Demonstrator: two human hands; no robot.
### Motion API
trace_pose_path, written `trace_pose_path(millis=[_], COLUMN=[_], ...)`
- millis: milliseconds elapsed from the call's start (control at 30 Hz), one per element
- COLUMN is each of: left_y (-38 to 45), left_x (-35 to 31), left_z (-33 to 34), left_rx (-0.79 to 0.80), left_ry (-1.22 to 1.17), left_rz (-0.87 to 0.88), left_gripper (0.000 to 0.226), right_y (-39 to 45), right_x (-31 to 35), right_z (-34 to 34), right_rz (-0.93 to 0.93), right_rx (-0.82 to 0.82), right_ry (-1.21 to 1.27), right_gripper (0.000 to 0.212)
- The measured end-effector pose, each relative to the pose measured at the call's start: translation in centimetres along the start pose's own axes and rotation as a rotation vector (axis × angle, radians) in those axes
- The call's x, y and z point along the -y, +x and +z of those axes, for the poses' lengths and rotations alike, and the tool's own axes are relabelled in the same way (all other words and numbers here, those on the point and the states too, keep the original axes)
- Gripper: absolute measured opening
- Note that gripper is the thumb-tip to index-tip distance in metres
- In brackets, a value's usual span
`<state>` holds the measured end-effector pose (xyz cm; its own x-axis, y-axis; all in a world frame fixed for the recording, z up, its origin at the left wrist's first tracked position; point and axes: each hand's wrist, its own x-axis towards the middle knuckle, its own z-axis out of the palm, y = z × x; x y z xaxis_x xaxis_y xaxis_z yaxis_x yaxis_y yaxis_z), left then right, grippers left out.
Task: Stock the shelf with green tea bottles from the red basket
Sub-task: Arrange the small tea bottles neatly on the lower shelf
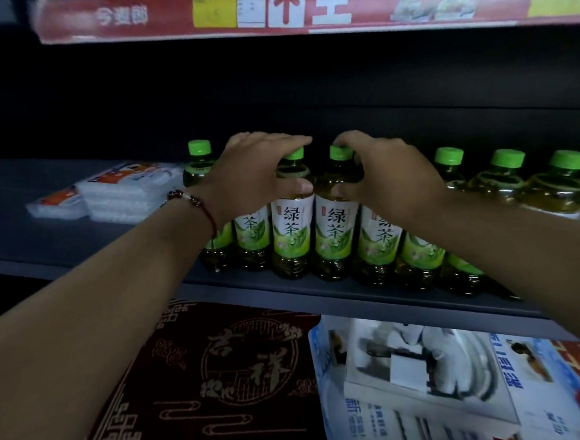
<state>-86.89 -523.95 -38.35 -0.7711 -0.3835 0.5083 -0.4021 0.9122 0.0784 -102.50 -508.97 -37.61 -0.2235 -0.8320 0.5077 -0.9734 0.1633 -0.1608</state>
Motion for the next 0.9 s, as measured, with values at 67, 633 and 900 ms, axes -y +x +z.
trace_pose_path(millis=[67, 633, 900], left_y=[-0.3, -1.6, -2.1], left_x=[0.5, 5.6, 6.7], left_z=[-0.4, -1.9, -0.5], left_rx=[0.008, -0.113, -0.258], left_ry=[-0.001, -0.276, -0.349], left_rz=[0.003, -0.101, -0.173], left_gripper=[0.077, 0.038, 0.046], right_y=[-0.1, 3.0, 4.3], right_x=[0.0, 6.4, 10.3], right_z=[0.0, 3.1, 4.9], right_rz=[0.011, -0.079, -0.007], right_rx=[0.000, 0.022, 0.059], right_ry=[-0.004, -0.144, 0.123], right_gripper=[0.064, 0.067, 0.067])
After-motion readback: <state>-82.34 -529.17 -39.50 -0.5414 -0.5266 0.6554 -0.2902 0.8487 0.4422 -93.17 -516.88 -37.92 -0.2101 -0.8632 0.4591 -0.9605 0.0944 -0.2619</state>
